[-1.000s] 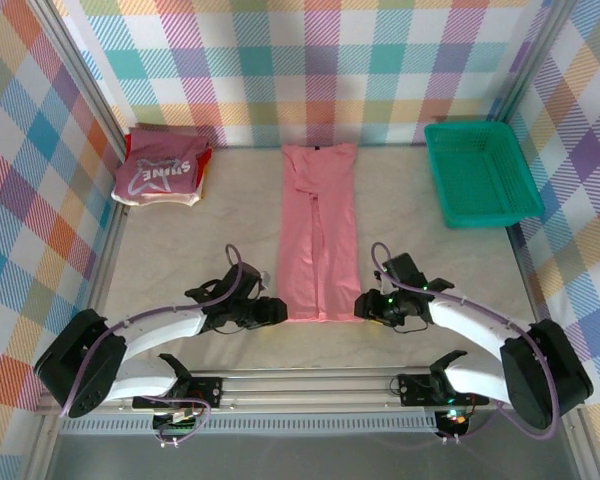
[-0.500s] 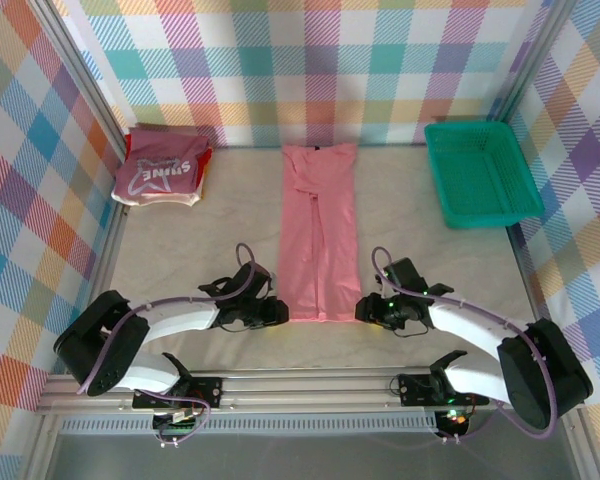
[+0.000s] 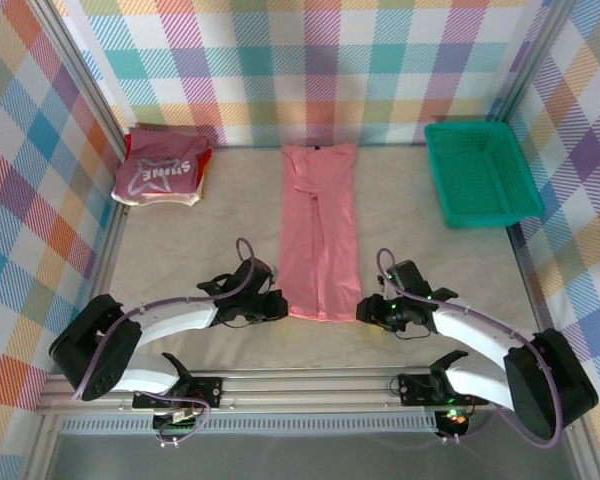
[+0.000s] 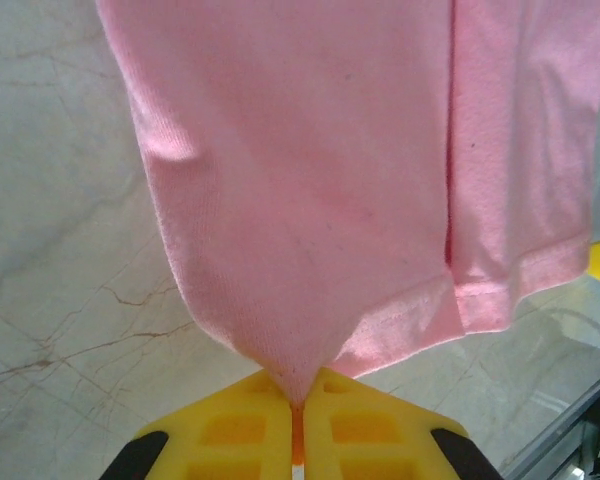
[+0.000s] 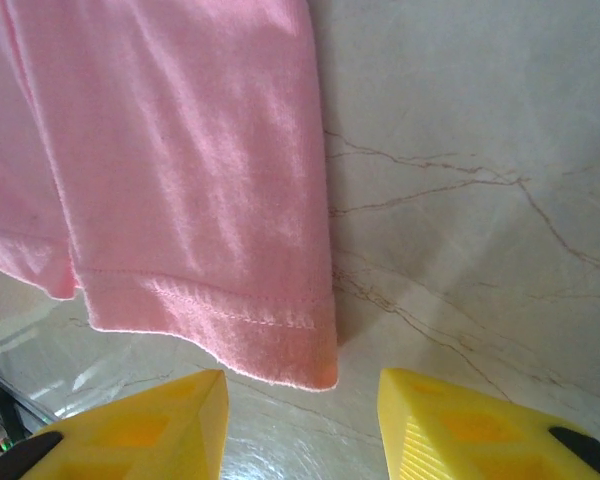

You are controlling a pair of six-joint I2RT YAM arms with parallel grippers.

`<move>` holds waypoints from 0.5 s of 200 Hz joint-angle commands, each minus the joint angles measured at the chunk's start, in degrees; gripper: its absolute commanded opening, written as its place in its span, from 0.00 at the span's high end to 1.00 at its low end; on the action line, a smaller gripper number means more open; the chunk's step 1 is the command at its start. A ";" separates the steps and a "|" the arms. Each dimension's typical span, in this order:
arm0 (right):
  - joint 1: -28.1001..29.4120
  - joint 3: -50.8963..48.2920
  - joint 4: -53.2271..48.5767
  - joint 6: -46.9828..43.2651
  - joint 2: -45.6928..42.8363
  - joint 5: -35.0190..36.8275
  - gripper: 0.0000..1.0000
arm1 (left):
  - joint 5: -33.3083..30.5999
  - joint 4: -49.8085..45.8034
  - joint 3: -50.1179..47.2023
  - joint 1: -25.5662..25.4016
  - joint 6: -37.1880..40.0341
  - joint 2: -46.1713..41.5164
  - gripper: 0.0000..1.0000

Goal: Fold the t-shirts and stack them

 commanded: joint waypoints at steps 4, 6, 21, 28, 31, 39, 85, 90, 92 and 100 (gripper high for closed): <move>0.18 0.20 4.61 1.40 3.71 -4.90 0.56 | -1.47 -1.37 -0.54 -0.68 0.79 -1.24 0.93; 0.15 0.26 5.04 1.45 3.99 -5.25 0.56 | -1.47 -1.27 -0.67 -0.68 0.72 -1.25 0.93; 0.23 0.52 7.51 1.84 5.73 -7.33 0.58 | -1.82 -0.87 -1.30 -0.64 0.37 -1.61 0.94; 0.31 0.84 8.32 1.93 6.55 -8.23 0.59 | -1.95 -0.65 -1.51 -0.66 0.18 -1.73 0.95; 0.44 0.98 8.65 1.94 6.85 -8.57 0.59 | -1.91 -0.60 -1.53 -0.68 0.20 -1.77 0.95; 0.95 1.45 9.20 1.94 7.73 -8.94 0.63 | -2.03 -0.65 -1.59 -0.68 0.18 -1.76 0.95; 1.64 3.08 5.44 3.34 8.55 -3.27 0.86 | -2.60 -1.13 -1.62 -0.63 0.18 -2.57 1.00; 1.64 3.14 4.97 3.21 8.22 -2.71 0.88 | -2.77 -1.24 -1.71 -0.63 0.26 -2.71 1.00; 1.64 3.15 4.78 3.18 8.08 -2.53 0.89 | -2.83 -1.28 -1.78 -0.67 0.26 -2.74 1.00; 1.63 3.18 4.06 3.00 7.60 -1.80 0.92 | -2.85 -1.22 -1.97 -0.68 0.28 -2.96 1.00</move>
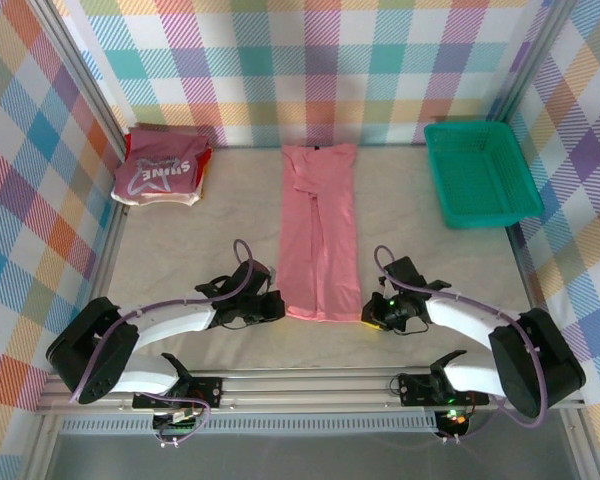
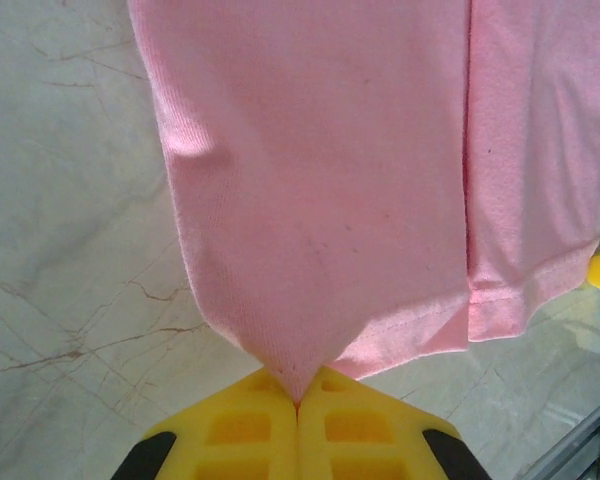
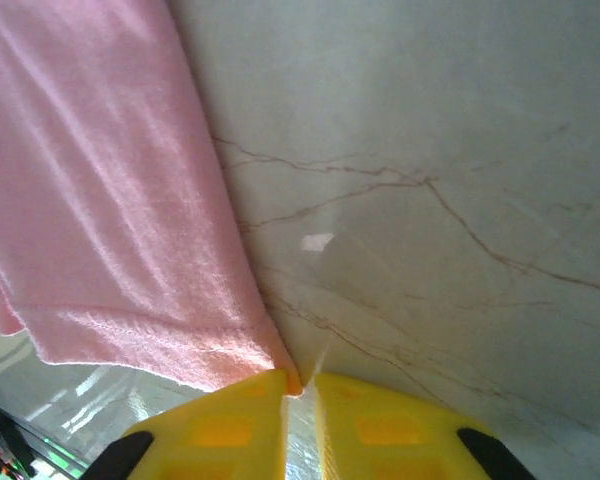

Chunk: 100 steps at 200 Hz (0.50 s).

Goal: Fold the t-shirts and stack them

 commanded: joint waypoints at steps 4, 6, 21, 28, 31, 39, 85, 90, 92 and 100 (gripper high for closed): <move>2.62 0.34 6.27 0.10 1.11 -1.40 0.93 | -1.24 -1.26 -0.92 -0.66 0.28 -1.85 1.00; 2.64 0.37 5.95 0.09 0.97 -1.21 0.94 | -1.31 -1.31 -1.02 -0.66 0.28 -1.92 1.00; 2.62 0.55 5.29 -0.39 0.46 -1.14 0.97 | -1.21 -1.02 -1.62 -0.66 0.28 -2.28 1.00; 2.62 0.73 5.07 -0.72 0.50 -1.57 0.99 | -1.15 -1.06 -1.82 -0.66 0.41 -2.42 1.00; 2.58 0.81 5.16 -0.90 0.50 -1.91 1.00 | -1.14 -1.13 -1.91 -0.66 0.49 -2.46 1.00; 2.62 0.91 5.13 -1.42 0.64 -2.59 1.00 | -1.03 -1.47 -2.00 -0.63 0.94 -2.53 1.00; 3.40 -0.29 3.16 -3.81 -0.34 -3.56 1.00 | -1.13 0.05 -5.88 -2.07 0.50 -5.01 1.00; 3.57 -0.59 2.89 -3.87 -0.95 -3.60 1.00 | -1.53 0.22 -6.41 -2.54 0.19 -5.66 1.00; 3.58 -0.76 2.85 -3.91 -1.18 -3.65 1.00 | -1.78 0.23 -6.62 -2.80 0.02 -5.92 1.00; 3.84 -1.78 2.74 -3.73 -2.62 -3.69 1.00 | -2.88 -0.15 -7.39 -3.79 -0.32 -7.15 1.00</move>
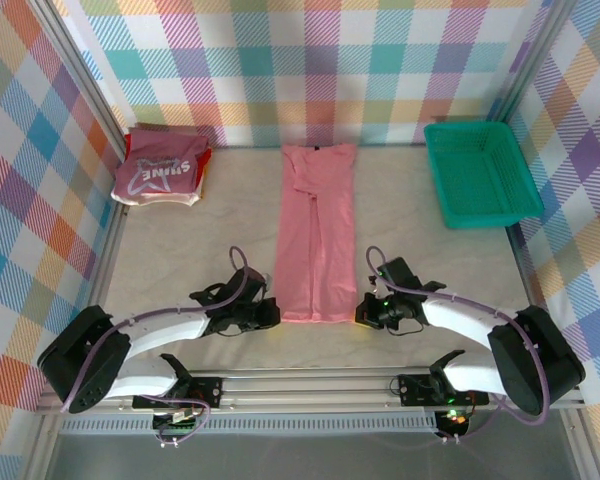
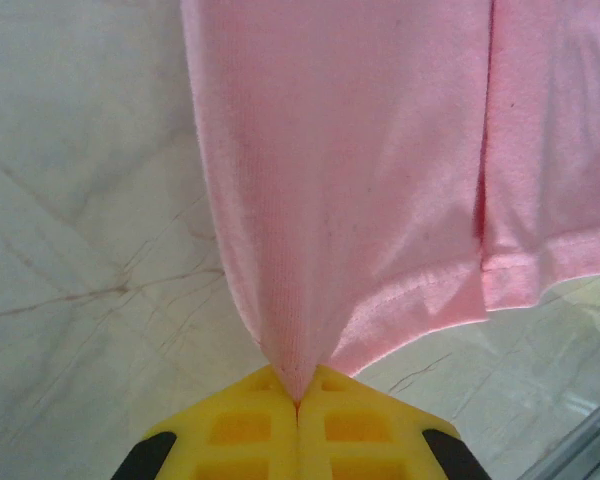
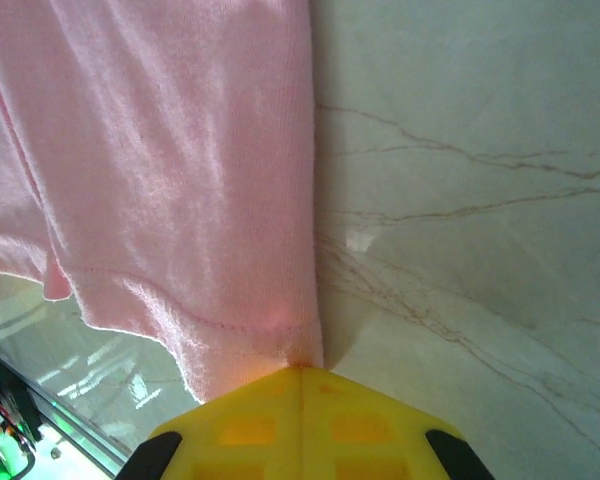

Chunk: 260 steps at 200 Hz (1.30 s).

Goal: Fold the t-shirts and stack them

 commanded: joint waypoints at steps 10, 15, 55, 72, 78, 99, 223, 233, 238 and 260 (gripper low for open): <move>0.88 -3.36 -1.47 -1.32 -4.85 -1.47 1.00 | -3.89 -1.67 -3.33 -3.97 -0.90 -4.94 1.00; 0.92 -4.08 -1.91 -1.07 -6.18 -1.38 1.00 | -4.55 -2.08 -3.76 -4.51 -0.83 -5.79 1.00; 1.06 -7.71 -5.52 -1.03 -13.66 -1.19 1.00 | -7.04 -1.68 -8.50 -8.58 -4.42 -11.36 1.00; 1.06 -8.05 -5.62 -0.44 -13.90 -1.37 1.00 | -7.91 -1.79 -9.04 -10.35 -5.65 -11.97 1.00; 1.14 -7.86 -6.16 -0.25 -13.68 -1.20 1.00 | -8.07 -1.92 -8.79 -11.24 -5.97 -12.00 1.00; 1.23 -7.77 -6.89 -0.23 -13.43 -1.41 1.00 | -10.13 -3.40 -8.03 -14.22 -6.63 -12.38 1.00; 3.08 -8.80 -8.54 4.45 -19.47 1.68 1.00 | -13.99 -1.96 -10.14 -18.78 -8.55 -14.09 1.00; 3.05 -8.89 -7.69 4.84 -20.10 1.14 1.00 | -14.81 -2.56 -9.69 -18.79 -8.07 -14.37 1.00; 3.14 -8.96 -7.39 5.24 -20.20 0.92 0.96 | -14.87 -2.50 -9.42 -18.79 -7.75 -14.47 1.00; 3.37 -9.76 -3.78 6.80 -20.42 -2.23 0.82 | -15.09 -2.76 -8.53 -18.77 -7.06 -14.68 1.00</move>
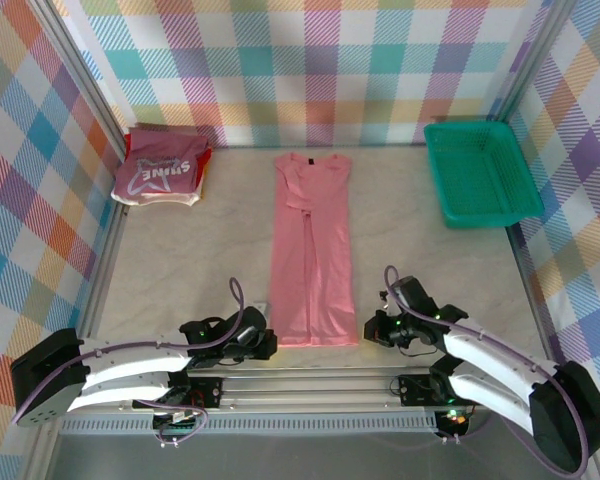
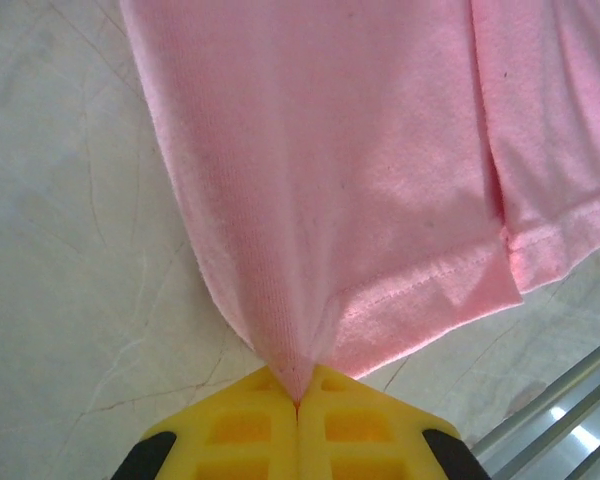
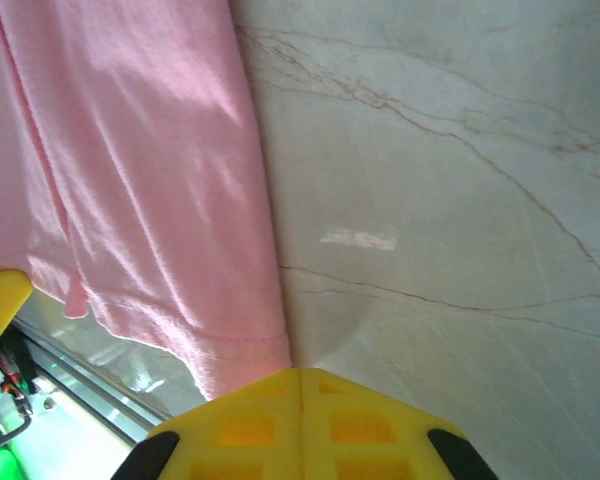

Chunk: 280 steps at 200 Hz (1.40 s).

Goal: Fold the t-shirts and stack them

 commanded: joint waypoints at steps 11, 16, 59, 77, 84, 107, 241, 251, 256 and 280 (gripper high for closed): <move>1.25 -1.29 2.36 2.76 -0.44 -2.31 0.73 | -1.85 -1.33 0.57 -0.74 0.36 -0.93 1.00; 1.38 -1.28 2.22 2.95 -0.23 -2.13 0.70 | -1.95 -1.25 0.56 -0.71 0.35 -0.93 1.00; 3.94 -0.55 6.79 3.04 6.13 -4.67 0.62 | -2.02 -0.43 0.18 -0.71 0.09 -0.93 1.00; 6.40 0.43 9.50 3.48 8.98 -4.64 0.62 | -2.33 -0.44 -0.10 -0.71 0.09 -0.89 1.00; 7.30 0.93 9.98 3.48 9.77 -4.41 0.62 | -2.20 -0.15 -0.16 -0.70 -0.10 -0.93 1.00; 8.51 2.45 9.77 3.44 11.49 -3.29 0.62 | -2.15 0.22 -0.25 -0.71 -0.28 -0.82 1.00; 9.22 5.73 7.99 4.99 11.71 -2.63 0.64 | -2.19 1.23 -0.69 -0.71 0.09 -0.93 1.00; 9.22 5.79 8.13 4.81 12.64 -2.44 0.65 | -2.07 1.44 -0.69 -0.71 0.19 -0.93 1.00; 9.22 5.80 8.18 4.72 12.92 -2.18 0.67 | -2.10 1.43 -0.61 -0.71 0.28 -0.93 1.00; 9.22 5.75 7.46 5.02 12.92 -0.19 0.69 | -2.31 1.39 -0.34 -0.72 0.43 -0.93 1.00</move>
